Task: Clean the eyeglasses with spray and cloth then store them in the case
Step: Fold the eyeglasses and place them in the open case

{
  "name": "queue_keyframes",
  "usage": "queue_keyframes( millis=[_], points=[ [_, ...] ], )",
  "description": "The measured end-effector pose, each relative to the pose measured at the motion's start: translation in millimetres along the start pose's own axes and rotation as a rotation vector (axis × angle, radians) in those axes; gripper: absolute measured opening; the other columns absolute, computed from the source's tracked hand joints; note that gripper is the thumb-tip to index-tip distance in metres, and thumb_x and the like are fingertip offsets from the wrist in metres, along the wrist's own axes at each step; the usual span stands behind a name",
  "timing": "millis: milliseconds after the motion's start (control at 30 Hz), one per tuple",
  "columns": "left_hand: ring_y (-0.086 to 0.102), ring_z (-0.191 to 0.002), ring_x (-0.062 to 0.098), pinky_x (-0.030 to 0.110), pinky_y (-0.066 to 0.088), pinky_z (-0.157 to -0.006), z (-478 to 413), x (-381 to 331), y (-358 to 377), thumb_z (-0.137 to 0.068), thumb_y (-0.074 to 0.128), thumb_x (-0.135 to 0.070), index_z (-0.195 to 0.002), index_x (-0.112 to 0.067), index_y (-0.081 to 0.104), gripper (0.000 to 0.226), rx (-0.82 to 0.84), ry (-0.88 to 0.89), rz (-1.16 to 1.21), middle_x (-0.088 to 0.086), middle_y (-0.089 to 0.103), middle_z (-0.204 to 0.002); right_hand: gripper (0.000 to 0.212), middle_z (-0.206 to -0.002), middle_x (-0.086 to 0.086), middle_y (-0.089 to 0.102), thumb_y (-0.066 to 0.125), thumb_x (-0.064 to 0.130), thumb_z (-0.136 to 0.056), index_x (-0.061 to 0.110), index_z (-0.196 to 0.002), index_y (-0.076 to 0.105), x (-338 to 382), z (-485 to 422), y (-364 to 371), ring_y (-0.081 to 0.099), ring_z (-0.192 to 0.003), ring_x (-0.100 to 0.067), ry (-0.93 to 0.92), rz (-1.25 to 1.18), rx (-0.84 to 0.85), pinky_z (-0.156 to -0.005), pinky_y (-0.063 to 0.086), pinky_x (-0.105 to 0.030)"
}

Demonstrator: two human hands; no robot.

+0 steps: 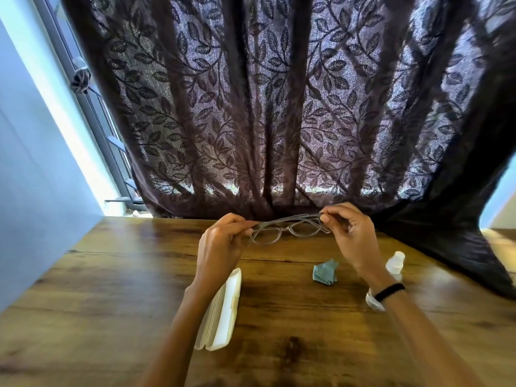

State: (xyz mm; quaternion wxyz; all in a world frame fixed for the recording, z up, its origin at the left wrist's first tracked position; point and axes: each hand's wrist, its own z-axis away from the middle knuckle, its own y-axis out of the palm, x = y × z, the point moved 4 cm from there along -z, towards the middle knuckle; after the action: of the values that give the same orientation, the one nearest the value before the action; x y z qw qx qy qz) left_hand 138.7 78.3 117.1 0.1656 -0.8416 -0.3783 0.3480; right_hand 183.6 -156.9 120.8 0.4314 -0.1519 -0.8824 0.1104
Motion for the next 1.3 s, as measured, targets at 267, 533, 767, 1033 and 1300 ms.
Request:
queue_keyframes(
  millis=[267, 533, 767, 1033, 1300],
  points=[
    [0.066, -0.075, 0.002, 0.007, 0.048, -0.064, 6.4, 11.8, -4.7, -0.077, 0.070, -0.009, -0.093, -0.013, 0.072, 0.016, -0.029, -0.162, 0.238, -0.009, 0.070, -0.082, 0.008, -0.083, 0.009, 0.064, 0.063, 0.016, -0.082, 0.024, -0.083, 0.065, -3.3, 0.8, 5.6, 0.060, -0.079, 0.001, 0.148, -0.117, 0.051, -0.072, 0.048, -0.012],
    [0.069, -0.070, 0.012, 0.017, 0.055, -0.060, 63.3, 34.2, -9.6, -0.082, 0.063, -0.002, -0.084, -0.013, 0.070, 0.013, 0.016, -0.788, 0.749, 0.000, 0.074, -0.073, 0.015, -0.074, -0.004, 0.062, 0.059, 0.019, -0.087, 0.021, -0.074, 0.067, -7.3, 8.0, 48.2, 0.054, -0.072, -0.015, 0.404, -0.229, 0.224, -0.070, 0.043, -0.030],
    [0.067, -0.089, 0.020, 0.033, 0.055, -0.077, 120.9, 39.0, -35.0, -0.077, 0.069, -0.007, -0.086, -0.023, 0.074, 0.020, -0.085, -0.895, 0.738, 0.004, 0.074, -0.092, 0.018, -0.065, -0.004, 0.060, 0.063, 0.017, -0.085, 0.006, -0.071, 0.067, -11.0, 12.9, 101.0, 0.052, -0.061, -0.011, 0.620, -0.259, 0.358, -0.055, 0.040, -0.021],
    [0.062, -0.056, 0.008, 0.018, 0.054, -0.055, 161.0, 29.8, -32.3, -0.081, 0.064, -0.002, -0.087, -0.010, 0.071, 0.013, -0.307, -1.023, 0.643, 0.004, 0.071, -0.064, 0.023, -0.063, -0.007, 0.059, 0.066, 0.022, -0.082, 0.006, -0.067, 0.061, -0.2, 11.2, 152.2, 0.049, -0.053, -0.010, 0.639, -0.121, 0.549, -0.052, 0.038, -0.019],
    [0.057, -0.046, 0.005, 0.016, 0.046, -0.043, 178.1, 25.4, -22.2, -0.083, 0.064, -0.007, -0.088, -0.007, 0.071, 0.008, -0.207, -1.105, 0.556, 0.000, 0.066, -0.056, 0.039, -0.047, -0.003, 0.040, 0.065, 0.020, -0.078, 0.013, -0.046, 0.044, 11.2, 6.0, 177.3, 0.031, -0.042, -0.012, 0.505, 0.257, 0.717, -0.046, 0.022, -0.026]
  ],
)
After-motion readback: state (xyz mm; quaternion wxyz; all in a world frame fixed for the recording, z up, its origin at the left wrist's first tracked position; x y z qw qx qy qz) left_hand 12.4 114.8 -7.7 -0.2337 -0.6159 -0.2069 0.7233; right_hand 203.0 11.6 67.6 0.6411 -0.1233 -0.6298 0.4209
